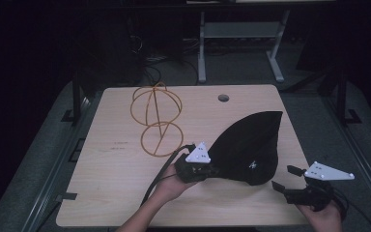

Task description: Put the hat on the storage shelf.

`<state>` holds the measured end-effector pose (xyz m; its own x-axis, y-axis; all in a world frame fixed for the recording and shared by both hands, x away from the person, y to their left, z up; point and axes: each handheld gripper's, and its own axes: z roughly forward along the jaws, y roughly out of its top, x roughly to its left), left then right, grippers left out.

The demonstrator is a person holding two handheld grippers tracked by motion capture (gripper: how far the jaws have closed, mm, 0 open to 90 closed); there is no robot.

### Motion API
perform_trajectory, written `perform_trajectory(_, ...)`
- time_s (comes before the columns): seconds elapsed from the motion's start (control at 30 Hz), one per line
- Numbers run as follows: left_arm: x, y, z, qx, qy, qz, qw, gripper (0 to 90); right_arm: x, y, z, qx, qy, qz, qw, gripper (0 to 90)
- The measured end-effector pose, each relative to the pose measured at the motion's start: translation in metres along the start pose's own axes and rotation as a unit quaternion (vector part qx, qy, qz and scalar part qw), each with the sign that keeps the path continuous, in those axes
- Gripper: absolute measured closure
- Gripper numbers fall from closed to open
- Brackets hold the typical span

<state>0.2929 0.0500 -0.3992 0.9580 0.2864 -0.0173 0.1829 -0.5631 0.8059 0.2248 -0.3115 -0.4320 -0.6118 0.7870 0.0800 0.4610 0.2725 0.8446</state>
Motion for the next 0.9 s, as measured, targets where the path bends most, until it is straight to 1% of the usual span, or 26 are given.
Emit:
perform_trajectory(0.13, 0.002, 0.0, -0.001, -0.012, -0.008, -0.011, 0.9998, 85.4, -0.003, 0.014, 0.009, -0.005, 0.009, 0.0, 0.9999, 16.6)
perform_trajectory(0.27, 0.005, 0.0, -0.004, -0.027, -0.016, -0.027, 0.9992, 85.6, -0.005, 0.027, 0.019, -0.001, 0.013, -0.006, 0.9999, 16.8)
perform_trajectory(0.33, 0.007, 0.0, -0.005, -0.034, -0.02, -0.033, 0.9987, 85.6, -0.005, 0.034, 0.024, -0.003, 0.013, -0.01, 0.9999, 20.4)
perform_trajectory(0.4, 0.008, -0.001, -0.007, -0.04, -0.022, -0.039, 0.9982, 85.6, -0.007, 0.037, 0.027, -0.006, 0.012, -0.013, 0.9998, 21.1)
perform_trajectory(0.47, 0.01, -0.002, -0.008, -0.047, -0.025, -0.046, 0.9976, 85.7, -0.011, 0.039, 0.031, -0.005, 0.012, -0.001, 0.9999, 23.1)
perform_trajectory(0.5, 0.011, -0.002, -0.008, -0.047, -0.024, -0.046, 0.9975, 85.7, -0.012, 0.039, 0.032, -0.003, 0.014, 0.005, 0.9999, 24.2)
perform_trajectory(0.57, 0.013, -0.003, -0.009, -0.05, -0.025, -0.049, 0.9972, 85.7, -0.016, 0.039, 0.035, -0.004, 0.019, 0.016, 0.9997, 31.3)
perform_trajectory(0.63, 0.014, -0.005, -0.01, -0.054, -0.027, -0.053, 0.9968, 85.6, -0.019, 0.038, 0.037, -0.007, 0.023, 0.019, 0.9995, 38.2)
perform_trajectory(0.7, 0.014, -0.005, -0.01, -0.055, -0.027, -0.054, 0.9966, 85.7, -0.02, 0.038, 0.04, -0.003, 0.023, 0.022, 0.9995, 45.8)
perform_trajectory(0.73, 0.015, -0.005, -0.01, -0.056, -0.027, -0.054, 0.9966, 85.7, -0.02, 0.038, 0.041, -0.001, 0.024, 0.021, 0.9995, 48.9)
perform_trajectory(0.77, 0.014, -0.005, -0.01, -0.057, -0.028, -0.055, 0.9965, 85.7, -0.02, 0.038, 0.042, 0.001, 0.025, 0.021, 0.9995, 53.9)
perform_trajectory(0.87, 0.014, -0.006, -0.01, -0.054, -0.026, -0.052, 0.9968, 85.6, -0.019, 0.039, 0.046, 0.009, 0.031, 0.007, 0.9995, 69.5)
perform_trajectory(0.9, 0.014, -0.006, -0.011, -0.053, -0.025, -0.05, 0.997, 85.6, -0.017, 0.039, 0.047, 0.009, 0.025, 0.004, 0.9996, 72.9)
